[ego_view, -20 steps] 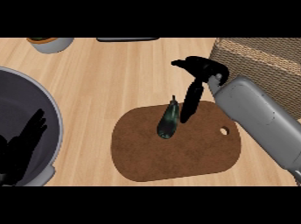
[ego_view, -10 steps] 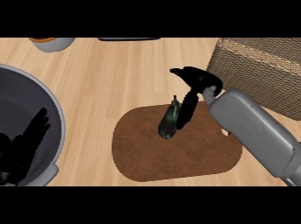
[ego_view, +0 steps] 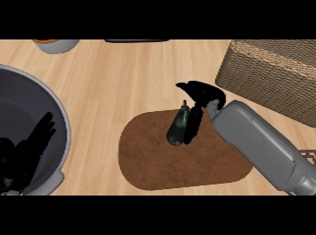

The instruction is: Pick the eggplant from the cutting board and place it in the basket

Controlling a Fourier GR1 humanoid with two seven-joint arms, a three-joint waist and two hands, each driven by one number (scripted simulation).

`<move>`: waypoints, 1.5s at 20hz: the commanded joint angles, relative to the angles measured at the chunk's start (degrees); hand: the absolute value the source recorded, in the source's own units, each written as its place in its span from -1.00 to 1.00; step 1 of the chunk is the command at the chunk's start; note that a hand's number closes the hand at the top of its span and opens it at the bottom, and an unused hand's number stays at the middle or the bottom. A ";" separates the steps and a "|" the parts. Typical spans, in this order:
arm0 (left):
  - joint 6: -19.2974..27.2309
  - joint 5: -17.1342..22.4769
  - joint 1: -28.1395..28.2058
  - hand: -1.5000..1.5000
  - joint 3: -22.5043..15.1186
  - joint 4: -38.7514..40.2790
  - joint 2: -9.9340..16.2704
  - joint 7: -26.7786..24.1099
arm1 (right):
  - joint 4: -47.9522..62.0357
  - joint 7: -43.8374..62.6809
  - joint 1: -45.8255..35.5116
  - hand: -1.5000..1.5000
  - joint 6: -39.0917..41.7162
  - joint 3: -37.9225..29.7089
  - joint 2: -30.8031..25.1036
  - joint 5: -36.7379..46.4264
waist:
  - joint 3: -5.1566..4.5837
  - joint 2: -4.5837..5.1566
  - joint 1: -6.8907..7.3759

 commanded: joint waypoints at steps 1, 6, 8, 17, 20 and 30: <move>-0.34 1.95 1.82 0.00 -1.51 8.12 -3.83 2.61 | 0.35 1.35 0.49 -1.00 1.11 0.54 1.66 0.00 | -1.93 0.88 -0.43; -0.87 -0.32 2.95 0.00 -2.86 8.49 -5.20 1.25 | 2.95 -1.05 0.61 -1.00 0.93 -0.12 1.54 1.18 | -1.93 1.16 -0.02; -1.17 -0.37 2.43 0.00 -1.70 8.31 -4.37 1.52 | 3.06 -1.43 1.79 -1.00 -0.20 0.26 2.55 2.01 | -1.90 1.04 -0.09; -1.54 -0.35 5.50 0.00 -2.37 4.90 -6.30 2.68 | 3.72 -3.32 3.71 -1.00 -0.86 0.67 2.16 4.44 | -1.86 0.75 0.20; -3.12 0.85 3.59 0.00 0.20 6.59 -4.78 2.96 | 2.29 -7.04 4.53 1.00 -1.35 3.49 2.59 7.58 | -1.88 0.80 -0.07; -3.47 -0.31 2.97 0.00 0.04 7.55 -4.97 1.88 | 10.00 -2.10 -0.64 1.00 -8.47 3.86 6.81 15.60 | -1.98 1.18 1.01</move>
